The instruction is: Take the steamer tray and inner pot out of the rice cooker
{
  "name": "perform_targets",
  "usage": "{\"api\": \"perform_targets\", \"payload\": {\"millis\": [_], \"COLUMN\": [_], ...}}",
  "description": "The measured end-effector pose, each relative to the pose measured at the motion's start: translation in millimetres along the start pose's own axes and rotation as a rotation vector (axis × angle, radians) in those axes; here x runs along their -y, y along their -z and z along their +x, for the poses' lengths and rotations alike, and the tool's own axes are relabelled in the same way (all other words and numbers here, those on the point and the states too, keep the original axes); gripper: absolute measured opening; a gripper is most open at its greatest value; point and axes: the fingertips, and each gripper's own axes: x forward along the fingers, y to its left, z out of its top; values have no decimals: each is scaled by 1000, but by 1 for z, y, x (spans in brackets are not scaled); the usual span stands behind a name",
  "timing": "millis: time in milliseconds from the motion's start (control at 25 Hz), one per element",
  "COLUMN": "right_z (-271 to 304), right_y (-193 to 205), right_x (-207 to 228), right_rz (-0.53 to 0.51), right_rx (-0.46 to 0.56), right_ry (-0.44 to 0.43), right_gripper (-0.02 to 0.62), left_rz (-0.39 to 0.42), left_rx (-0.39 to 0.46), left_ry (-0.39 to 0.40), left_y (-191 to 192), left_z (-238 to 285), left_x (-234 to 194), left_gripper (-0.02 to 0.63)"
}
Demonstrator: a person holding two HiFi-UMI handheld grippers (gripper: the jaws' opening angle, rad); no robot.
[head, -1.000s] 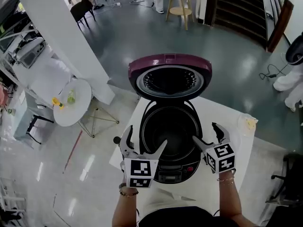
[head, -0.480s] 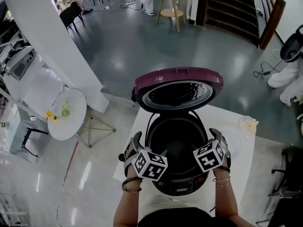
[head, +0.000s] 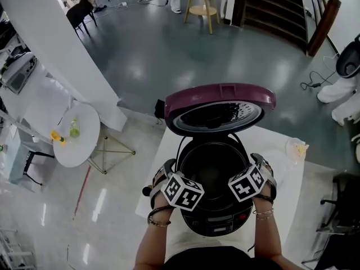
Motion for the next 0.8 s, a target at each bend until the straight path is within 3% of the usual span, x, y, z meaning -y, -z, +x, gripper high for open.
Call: {"api": "perform_targets", "payload": {"millis": [80,360,480,800], "right_z": [-2,-25,-47,-107], "right_y": [-1,-16,-26,-34], "right_x": [-2,0,3,27], "right_rz": [-21,13,25,108], "right_rx": [9,119,204,413], "right_ry": [13,19,26,67], "right_gripper": [266,188,117,89], "left_rz": [-7,-21,3,3], "left_rx": [-13,0,35,180], "left_ry": [-38,-62,-94,-149], "left_y": [1,-6,-18,-54], "left_z": [2,-10,-27,-90], "left_x": [-4,-9,-12,-4], "left_gripper": [287,227,189,109]}}
